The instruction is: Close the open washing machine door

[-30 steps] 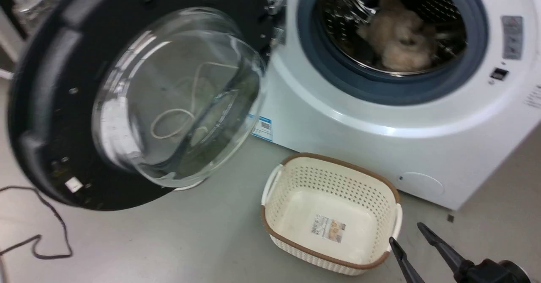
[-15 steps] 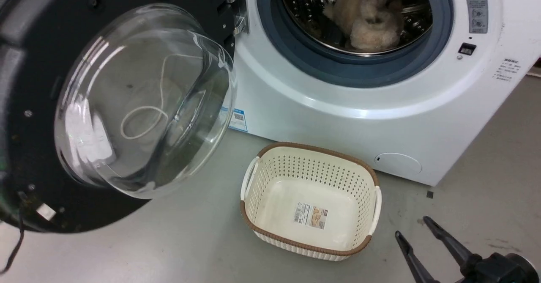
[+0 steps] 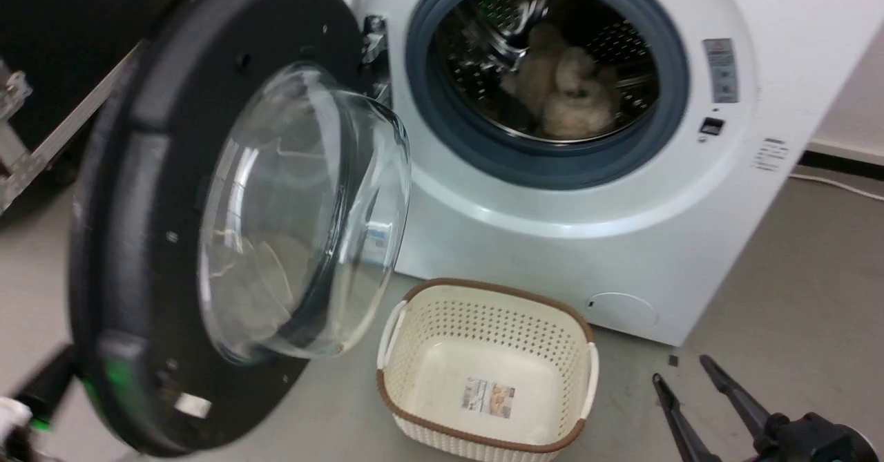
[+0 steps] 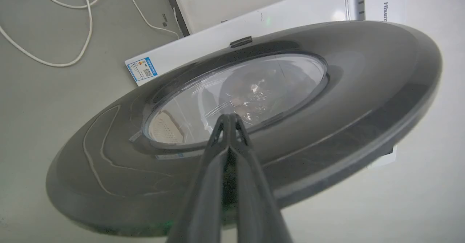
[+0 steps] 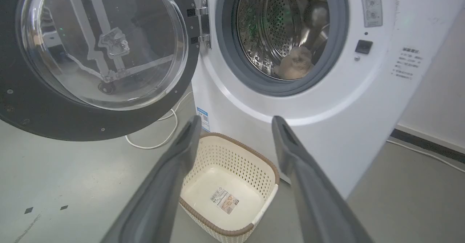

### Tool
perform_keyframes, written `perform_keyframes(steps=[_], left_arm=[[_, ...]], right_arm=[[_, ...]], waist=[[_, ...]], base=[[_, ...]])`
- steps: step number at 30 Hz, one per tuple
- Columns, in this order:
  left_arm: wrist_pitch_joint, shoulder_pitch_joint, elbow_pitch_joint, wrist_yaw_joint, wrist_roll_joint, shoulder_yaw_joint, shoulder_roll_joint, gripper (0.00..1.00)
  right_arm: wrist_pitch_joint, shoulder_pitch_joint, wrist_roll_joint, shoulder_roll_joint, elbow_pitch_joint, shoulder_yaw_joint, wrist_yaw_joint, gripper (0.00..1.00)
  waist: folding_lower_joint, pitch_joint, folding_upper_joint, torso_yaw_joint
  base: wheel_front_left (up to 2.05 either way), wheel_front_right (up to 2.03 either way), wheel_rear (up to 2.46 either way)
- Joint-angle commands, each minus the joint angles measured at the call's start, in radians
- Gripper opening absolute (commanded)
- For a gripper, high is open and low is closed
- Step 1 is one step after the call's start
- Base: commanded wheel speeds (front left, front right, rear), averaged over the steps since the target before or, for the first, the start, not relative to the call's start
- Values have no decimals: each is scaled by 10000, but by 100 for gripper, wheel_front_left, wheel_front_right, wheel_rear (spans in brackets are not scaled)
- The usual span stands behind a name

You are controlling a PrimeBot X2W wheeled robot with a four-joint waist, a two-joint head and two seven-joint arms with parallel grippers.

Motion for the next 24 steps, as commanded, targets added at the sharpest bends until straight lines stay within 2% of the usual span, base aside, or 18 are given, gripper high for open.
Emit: perform_keyframes(steps=[1,4,9,10,17,22,23,24], left_arm=[[60,412,-260,-204,-135,-224,-515,0],[45,916,-500,-478,-311,-526,-1163,0],[-259,1808,-495,-903,-655,-1385,-1622,0],[-815,2335,-430,-1059,-1208,-2400,-1672,0],[-3154,2853,-364,-1355,-2650,-5425,-1680,0],[-4552,2283,36,-1548,-3094,-6926,-1681,0],[-5503,1638,443,-1653,-3261,-7581,-1681,0],[-5772,1366,618,-1691,-3316,-7789,-1681,0]], right_arm=[[-45,32,-91,118,31,-183,8,100],[-45,72,-175,230,70,-390,8,100],[-45,49,-298,266,98,-431,8,100],[-45,57,-324,244,98,-456,8,100],[-45,-64,-234,-43,77,-347,8,100],[-46,-202,-69,-269,62,-252,8,100],[-46,-375,65,-350,40,-179,8,100],[-46,-427,114,-366,36,-194,8,100]], waist=[[2,-214,0,-249],[2,-345,0,-506],[2,-464,0,-1191],[2,-432,0,-1662],[2,-51,0,-2991],[2,379,0,-4012],[2,745,0,-4651],[2,843,0,-4800]], base=[[0,0,0],[0,0,0],[0,0,0],[0,0,0],[0,0,0],[0,0,0],[0,0,0],[0,0,0]])
